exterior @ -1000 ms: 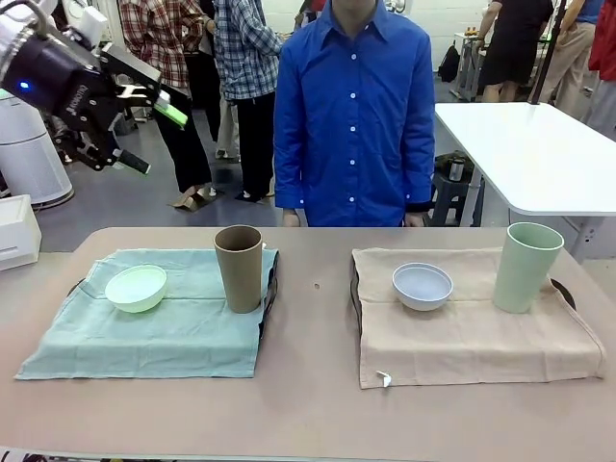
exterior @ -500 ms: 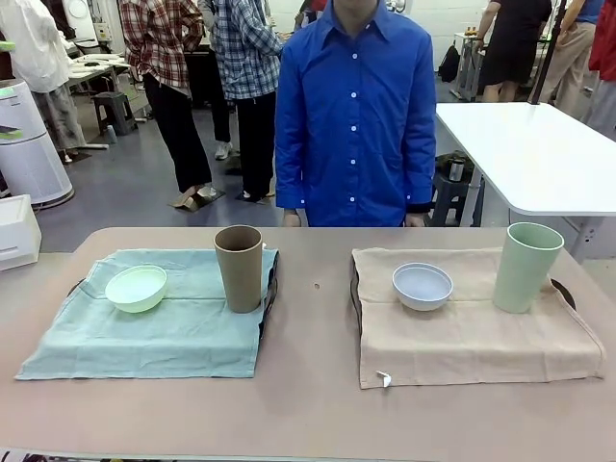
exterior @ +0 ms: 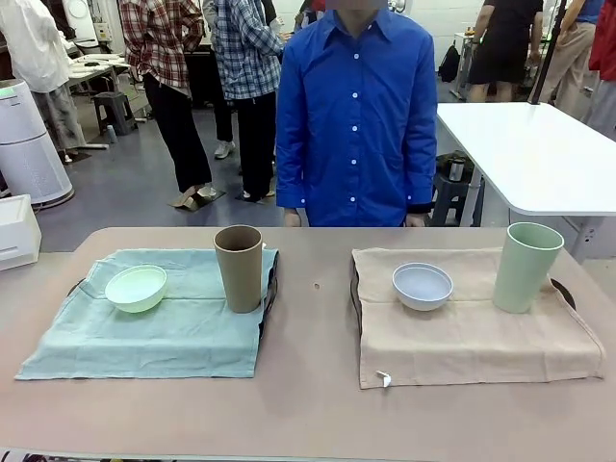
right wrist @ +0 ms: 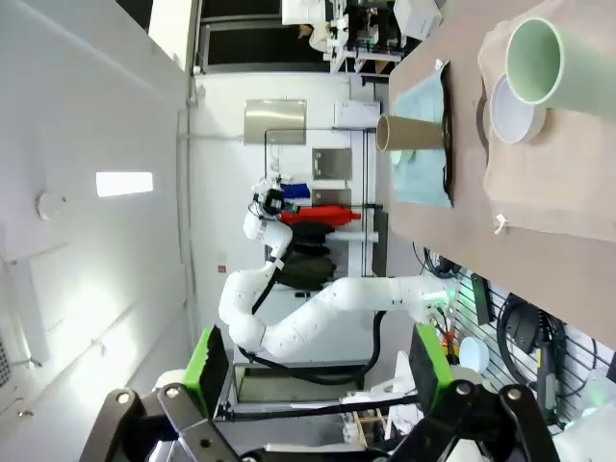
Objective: Set up a tray with a mat and arrange the tableware.
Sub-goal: Place the Picnic Bowl and Reusable plastic cup back onto the Handle tray in front of the human's position.
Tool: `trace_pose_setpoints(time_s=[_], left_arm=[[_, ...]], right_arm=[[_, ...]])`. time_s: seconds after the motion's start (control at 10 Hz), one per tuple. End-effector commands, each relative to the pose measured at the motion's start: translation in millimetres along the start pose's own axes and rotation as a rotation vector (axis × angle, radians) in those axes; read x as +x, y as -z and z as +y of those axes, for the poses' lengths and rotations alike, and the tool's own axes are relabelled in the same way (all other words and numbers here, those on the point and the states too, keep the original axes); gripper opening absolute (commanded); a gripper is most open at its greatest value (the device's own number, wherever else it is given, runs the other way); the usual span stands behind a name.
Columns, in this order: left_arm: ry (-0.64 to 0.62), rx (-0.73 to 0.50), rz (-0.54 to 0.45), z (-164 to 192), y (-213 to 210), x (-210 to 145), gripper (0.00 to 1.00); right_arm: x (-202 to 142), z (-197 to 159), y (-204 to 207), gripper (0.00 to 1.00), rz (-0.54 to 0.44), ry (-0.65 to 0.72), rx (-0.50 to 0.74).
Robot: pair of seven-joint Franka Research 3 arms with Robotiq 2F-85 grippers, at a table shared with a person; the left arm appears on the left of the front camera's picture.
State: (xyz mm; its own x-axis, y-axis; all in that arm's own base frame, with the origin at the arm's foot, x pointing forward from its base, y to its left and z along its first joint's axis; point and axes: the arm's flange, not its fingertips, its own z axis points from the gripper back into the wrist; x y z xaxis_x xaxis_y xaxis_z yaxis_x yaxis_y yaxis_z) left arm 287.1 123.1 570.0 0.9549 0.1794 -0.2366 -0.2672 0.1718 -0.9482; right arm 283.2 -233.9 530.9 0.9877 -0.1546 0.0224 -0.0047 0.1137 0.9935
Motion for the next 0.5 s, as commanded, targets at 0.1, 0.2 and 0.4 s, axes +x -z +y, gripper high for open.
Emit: trace_pose_setpoints(time_s=[0.1, 0.2, 0.4], left_arm=[[0.004, -0.027, 0.023, -2.4, 0.4, 1.2, 1.0], [0.004, -0.027, 0.023, -2.4, 0.4, 1.2, 1.0], [0.004, -0.027, 0.023, -2.4, 0.4, 1.2, 1.0]], right_arm=[[-6.2, -4.4, -6.2, 1.0, -0.029, 0.01, 0.008], [-6.2, -4.4, -6.2, 1.0, -0.029, 0.01, 0.008], [-6.2, -4.4, -6.2, 1.0, -0.029, 0.01, 0.008]])
